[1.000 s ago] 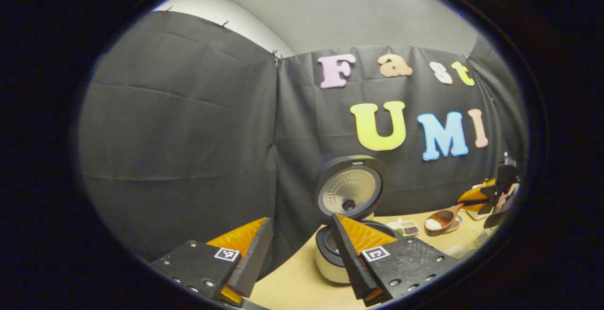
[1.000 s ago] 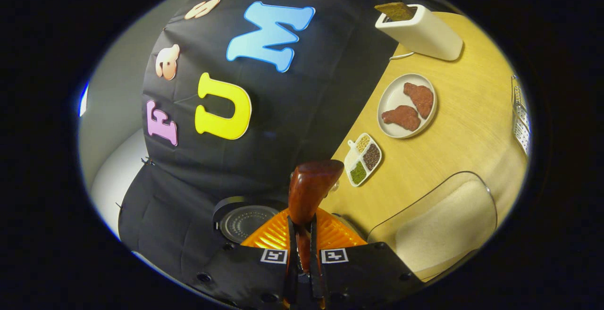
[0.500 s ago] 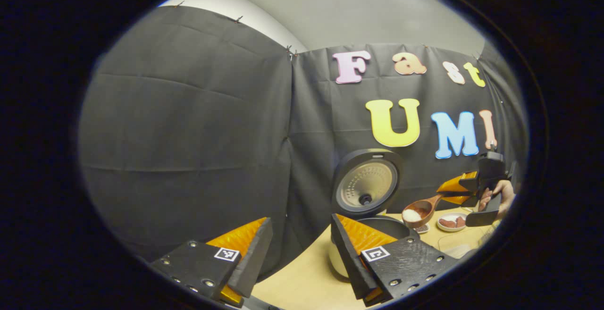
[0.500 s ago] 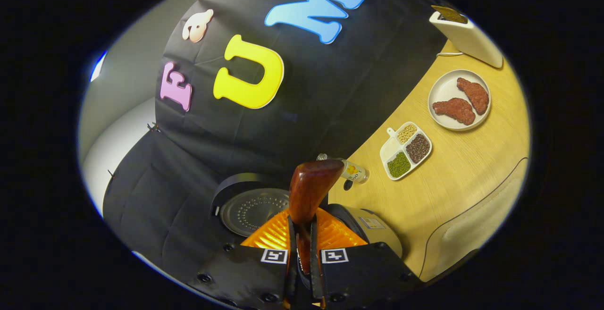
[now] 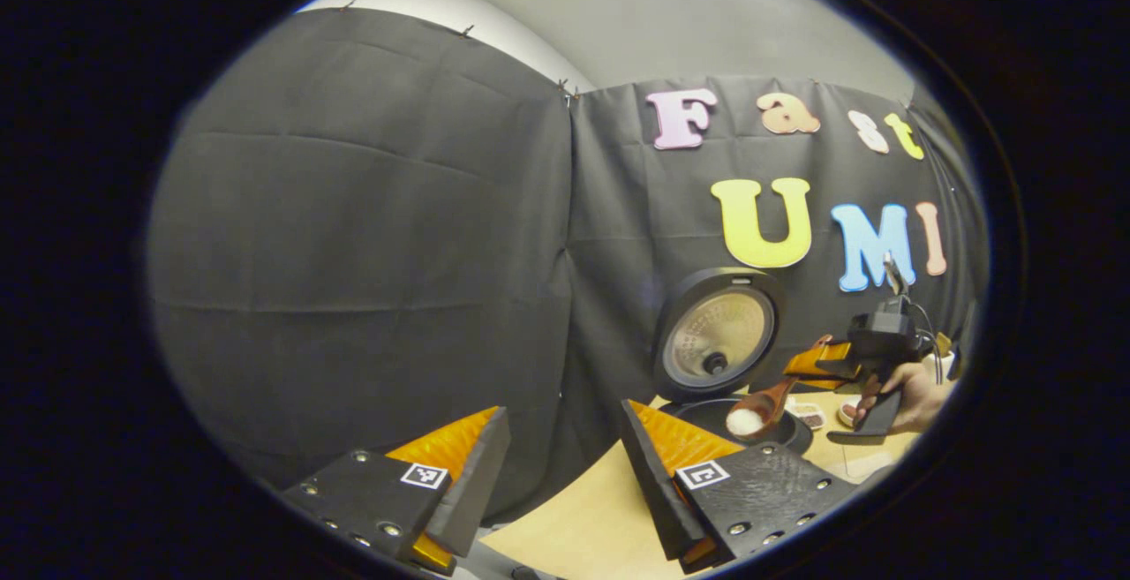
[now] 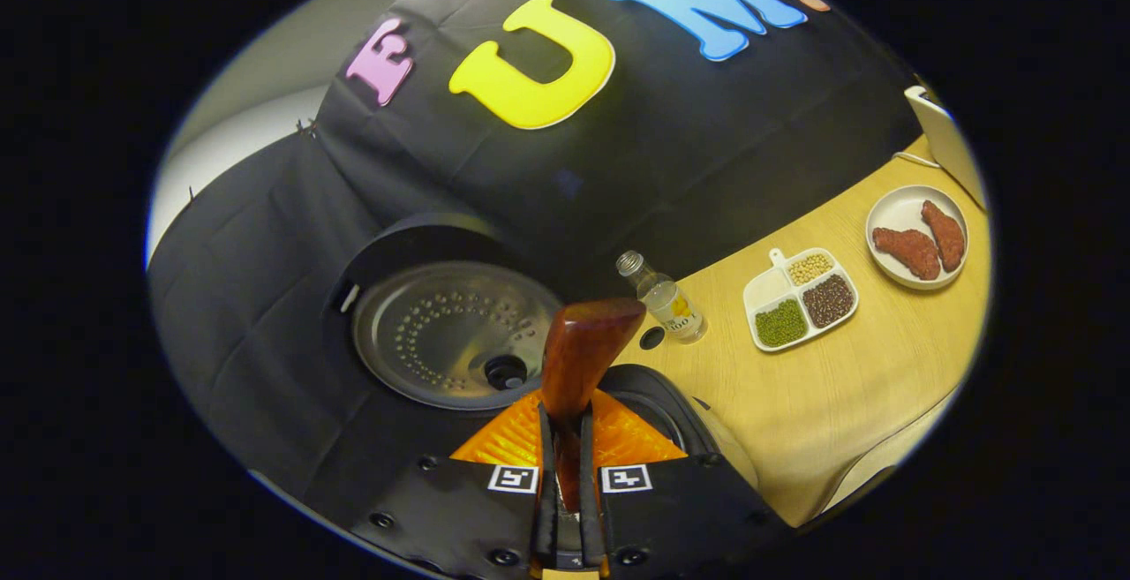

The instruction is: Close the left gripper, press the button to open the rice cooker; take a wooden spoon from the chopstick holder with the right hand, scoop a spoonful of rice and pour it into the rice cooker, then put the wooden spoon back into the chopstick holder.

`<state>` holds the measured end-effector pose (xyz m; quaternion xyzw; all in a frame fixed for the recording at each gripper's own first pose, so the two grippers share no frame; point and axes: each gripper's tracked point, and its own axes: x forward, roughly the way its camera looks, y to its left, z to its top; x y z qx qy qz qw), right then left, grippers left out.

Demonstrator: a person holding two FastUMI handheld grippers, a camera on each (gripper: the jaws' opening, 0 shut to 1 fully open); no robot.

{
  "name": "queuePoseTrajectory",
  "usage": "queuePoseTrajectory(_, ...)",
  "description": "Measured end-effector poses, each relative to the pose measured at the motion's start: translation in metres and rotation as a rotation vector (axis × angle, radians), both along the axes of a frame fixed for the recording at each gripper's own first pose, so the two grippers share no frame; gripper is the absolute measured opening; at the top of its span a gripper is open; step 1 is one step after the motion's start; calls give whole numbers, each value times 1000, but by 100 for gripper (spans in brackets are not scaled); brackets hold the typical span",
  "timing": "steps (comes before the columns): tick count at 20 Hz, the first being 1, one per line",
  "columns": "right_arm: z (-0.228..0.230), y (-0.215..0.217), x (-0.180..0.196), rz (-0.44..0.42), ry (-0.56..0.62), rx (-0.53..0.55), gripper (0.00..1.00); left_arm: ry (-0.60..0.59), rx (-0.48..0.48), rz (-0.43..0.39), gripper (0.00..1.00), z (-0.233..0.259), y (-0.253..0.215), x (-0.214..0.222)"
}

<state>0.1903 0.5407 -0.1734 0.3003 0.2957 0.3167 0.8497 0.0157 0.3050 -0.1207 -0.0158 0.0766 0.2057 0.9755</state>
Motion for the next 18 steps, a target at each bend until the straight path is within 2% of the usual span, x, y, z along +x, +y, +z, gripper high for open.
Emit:
queuePoseTrajectory(7, -3, 25, -16, 128, -237, -210, 12, 4, -6, 15, 78, -1, 1, -2)
queuePoseTrajectory(13, 5, 33, -22, 195, -432, -363, 12, 3, -11, 22, 78, -2, -2, -5)
queuePoseTrajectory(18, 16, 37, -30, 261, -666, -511, 12, 3, -13, 25, 78, -3, -2, -5)
